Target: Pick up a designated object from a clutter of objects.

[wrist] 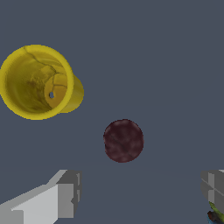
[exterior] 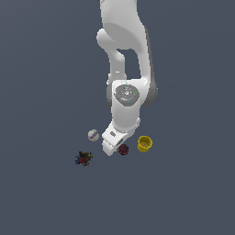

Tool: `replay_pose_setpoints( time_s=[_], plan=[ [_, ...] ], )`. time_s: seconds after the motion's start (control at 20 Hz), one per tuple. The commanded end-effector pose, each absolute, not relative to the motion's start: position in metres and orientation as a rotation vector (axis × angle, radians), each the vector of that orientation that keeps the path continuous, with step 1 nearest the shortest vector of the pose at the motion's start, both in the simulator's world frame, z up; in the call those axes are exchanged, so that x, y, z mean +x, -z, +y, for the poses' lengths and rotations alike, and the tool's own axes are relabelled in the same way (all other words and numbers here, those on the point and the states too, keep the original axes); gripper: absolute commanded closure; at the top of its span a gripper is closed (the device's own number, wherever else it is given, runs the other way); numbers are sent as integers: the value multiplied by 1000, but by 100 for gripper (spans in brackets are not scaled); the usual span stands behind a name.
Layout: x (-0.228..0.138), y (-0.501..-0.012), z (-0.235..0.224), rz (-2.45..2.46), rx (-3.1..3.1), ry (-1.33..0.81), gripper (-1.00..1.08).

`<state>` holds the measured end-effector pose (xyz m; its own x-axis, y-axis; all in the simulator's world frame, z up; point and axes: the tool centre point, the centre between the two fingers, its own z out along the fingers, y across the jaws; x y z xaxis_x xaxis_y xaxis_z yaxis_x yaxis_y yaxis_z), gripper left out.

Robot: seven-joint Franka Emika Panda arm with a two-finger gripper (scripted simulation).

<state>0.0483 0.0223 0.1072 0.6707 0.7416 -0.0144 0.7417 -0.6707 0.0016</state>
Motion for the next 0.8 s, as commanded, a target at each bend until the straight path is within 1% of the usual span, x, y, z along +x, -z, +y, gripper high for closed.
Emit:
replay_pose_setpoints(
  time_s=[0.0,0.3,0.75],
  plan=[
    [49,-97,25,1338,2837,12,-92],
    [50,-81,29,1428,2797,2,-92],
    [50,-74,30,1439,2793,2,-92]
  ],
)
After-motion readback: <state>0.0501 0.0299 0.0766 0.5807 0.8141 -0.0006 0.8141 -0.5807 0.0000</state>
